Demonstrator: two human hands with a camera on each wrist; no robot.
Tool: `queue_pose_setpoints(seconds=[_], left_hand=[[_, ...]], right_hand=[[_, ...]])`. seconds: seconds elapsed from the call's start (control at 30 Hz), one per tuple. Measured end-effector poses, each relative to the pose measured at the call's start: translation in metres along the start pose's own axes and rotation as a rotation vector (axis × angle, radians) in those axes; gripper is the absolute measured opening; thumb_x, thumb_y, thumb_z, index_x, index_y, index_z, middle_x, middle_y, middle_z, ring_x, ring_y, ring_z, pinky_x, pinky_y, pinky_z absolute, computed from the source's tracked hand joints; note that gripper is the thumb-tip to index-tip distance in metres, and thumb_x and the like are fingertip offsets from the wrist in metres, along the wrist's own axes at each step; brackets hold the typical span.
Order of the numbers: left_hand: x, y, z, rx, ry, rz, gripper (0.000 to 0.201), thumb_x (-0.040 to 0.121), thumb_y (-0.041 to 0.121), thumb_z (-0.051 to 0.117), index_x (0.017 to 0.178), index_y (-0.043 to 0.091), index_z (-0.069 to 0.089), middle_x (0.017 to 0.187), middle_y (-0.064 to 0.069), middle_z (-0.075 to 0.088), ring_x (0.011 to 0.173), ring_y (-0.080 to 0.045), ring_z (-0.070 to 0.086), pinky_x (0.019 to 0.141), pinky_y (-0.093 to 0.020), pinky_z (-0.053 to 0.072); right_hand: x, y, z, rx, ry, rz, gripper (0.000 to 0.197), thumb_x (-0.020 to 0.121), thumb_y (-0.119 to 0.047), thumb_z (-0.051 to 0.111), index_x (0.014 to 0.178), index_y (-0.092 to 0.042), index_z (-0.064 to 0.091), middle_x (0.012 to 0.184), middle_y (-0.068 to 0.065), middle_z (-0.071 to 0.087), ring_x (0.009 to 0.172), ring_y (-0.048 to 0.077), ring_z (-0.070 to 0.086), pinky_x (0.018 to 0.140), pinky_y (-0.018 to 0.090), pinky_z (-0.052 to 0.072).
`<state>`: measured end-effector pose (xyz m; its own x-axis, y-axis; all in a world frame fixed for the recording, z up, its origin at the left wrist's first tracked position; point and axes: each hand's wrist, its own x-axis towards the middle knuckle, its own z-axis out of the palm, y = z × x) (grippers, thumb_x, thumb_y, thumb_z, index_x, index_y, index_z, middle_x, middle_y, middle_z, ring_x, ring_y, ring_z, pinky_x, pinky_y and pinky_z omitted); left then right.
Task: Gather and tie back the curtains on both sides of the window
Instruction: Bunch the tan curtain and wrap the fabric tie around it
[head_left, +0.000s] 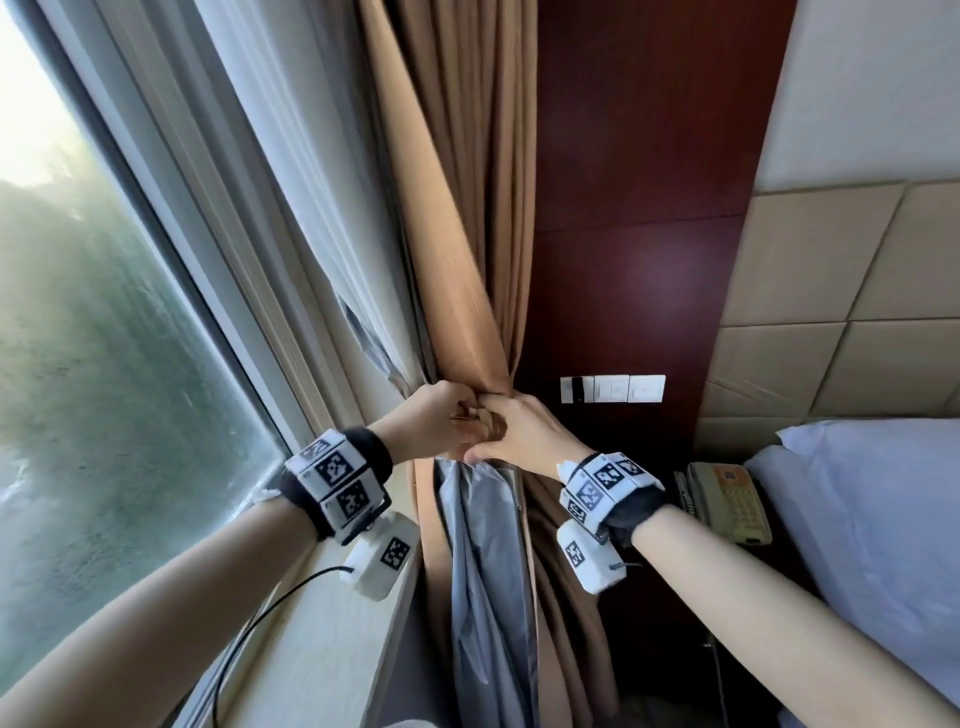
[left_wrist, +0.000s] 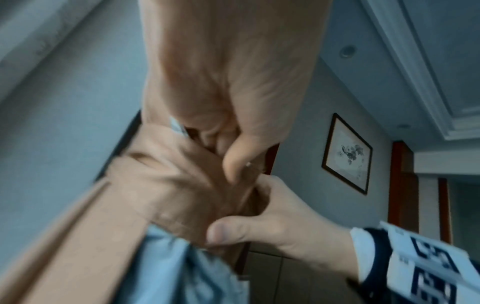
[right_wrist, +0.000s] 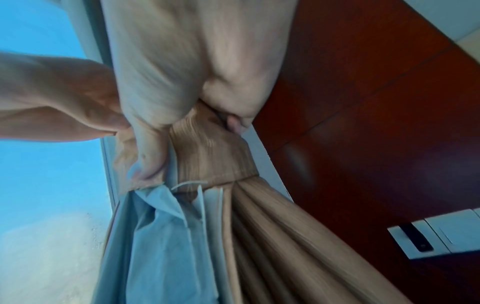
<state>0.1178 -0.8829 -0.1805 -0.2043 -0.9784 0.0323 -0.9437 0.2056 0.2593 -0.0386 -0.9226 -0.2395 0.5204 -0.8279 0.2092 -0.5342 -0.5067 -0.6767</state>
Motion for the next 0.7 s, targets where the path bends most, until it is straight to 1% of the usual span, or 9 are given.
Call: queue_pose_setpoints(seconds=[0.1,0.17,0.23,0.33,0.4,0.47,0.53,0.6,0.7], left_hand=[[-0.026,-0.016,-0.003,-0.314,0.32,0.185,0.023,0.084,-0.006,0.057,0.091,0.013,0.067,0.09,0.006,0.071,0.089,-0.011,0.068,0.077,-0.023,0.053],[-0.044,-0.034,0.0,-0.501,0.533,0.113,0.035,0.077,-0.018,0.049,0.082,0.011,0.068,0.082,0.004,0.071,0.079,-0.012,0.069,0.072,-0.029,0.056],[-0.052,-0.054,0.005,-0.548,0.6,-0.04,0.035,0.076,-0.017,0.048,0.079,0.012,0.068,0.079,0.003,0.071,0.075,-0.015,0.068,0.071,-0.033,0.057],[-0.05,-0.078,0.018,-0.49,0.428,-0.167,0.019,0.09,0.001,0.055,0.093,0.014,0.069,0.091,0.005,0.071,0.085,-0.009,0.067,0.076,-0.026,0.055],[-0.038,-0.082,0.027,-0.647,0.276,-0.256,0.016,0.096,0.01,0.052,0.097,0.01,0.068,0.095,-0.003,0.071,0.083,-0.014,0.067,0.071,-0.025,0.057],[-0.026,-0.077,0.037,-0.914,0.16,-0.348,0.02,0.098,0.012,0.05,0.094,0.003,0.067,0.092,-0.01,0.07,0.079,-0.018,0.067,0.064,-0.022,0.056],[-0.016,-0.068,0.044,-1.131,0.172,-0.431,0.022,0.098,0.013,0.052,0.087,-0.001,0.065,0.082,-0.011,0.066,0.069,-0.017,0.063,0.058,-0.018,0.052],[-0.008,-0.067,0.049,-1.346,0.21,-0.521,0.024,0.097,0.015,0.054,0.076,0.004,0.061,0.071,-0.007,0.058,0.058,-0.013,0.055,0.057,-0.019,0.049],[0.004,-0.075,0.054,-1.755,0.091,-0.623,0.031,0.096,0.025,0.055,0.07,0.01,0.056,0.065,-0.001,0.05,0.056,-0.011,0.044,0.055,-0.019,0.042]], right_hand=[[-0.004,0.01,-0.002,-0.011,0.056,0.007,0.027,0.066,-0.047,0.082,0.077,-0.044,0.058,0.088,-0.011,0.061,0.085,0.008,0.056,0.073,0.024,0.041],[-0.007,0.015,-0.004,0.005,0.073,0.011,0.023,0.07,-0.052,0.078,0.083,-0.038,0.064,0.094,-0.009,0.064,0.091,0.009,0.057,0.079,0.025,0.042],[-0.008,0.015,-0.008,0.025,0.085,0.023,0.029,0.072,-0.06,0.072,0.085,-0.034,0.067,0.105,-0.003,0.061,0.1,0.011,0.055,0.087,0.027,0.041],[-0.008,0.002,-0.011,0.034,0.144,0.076,0.02,0.074,-0.057,0.072,0.081,-0.039,0.07,0.122,0.006,0.045,0.118,0.021,0.044,0.105,0.034,0.036],[-0.009,-0.011,-0.008,0.001,0.149,0.112,0.018,0.074,-0.054,0.074,0.083,-0.039,0.071,0.129,0.011,0.04,0.124,0.029,0.038,0.111,0.04,0.033],[-0.009,-0.025,-0.002,-0.054,0.14,0.149,0.018,0.077,-0.056,0.071,0.085,-0.039,0.071,0.136,0.016,0.037,0.128,0.034,0.035,0.111,0.045,0.032],[-0.006,-0.035,0.006,-0.096,0.157,0.186,0.019,0.081,-0.053,0.067,0.084,-0.035,0.071,0.133,0.019,0.038,0.124,0.037,0.04,0.109,0.046,0.035],[-0.004,-0.042,0.012,-0.111,0.194,0.216,0.019,0.084,-0.048,0.067,0.084,-0.03,0.072,0.127,0.018,0.041,0.118,0.037,0.045,0.104,0.047,0.039],[-0.007,-0.045,0.019,-0.1,0.253,0.225,0.015,0.086,-0.042,0.067,0.081,-0.028,0.071,0.121,0.015,0.042,0.113,0.035,0.05,0.1,0.045,0.043]])
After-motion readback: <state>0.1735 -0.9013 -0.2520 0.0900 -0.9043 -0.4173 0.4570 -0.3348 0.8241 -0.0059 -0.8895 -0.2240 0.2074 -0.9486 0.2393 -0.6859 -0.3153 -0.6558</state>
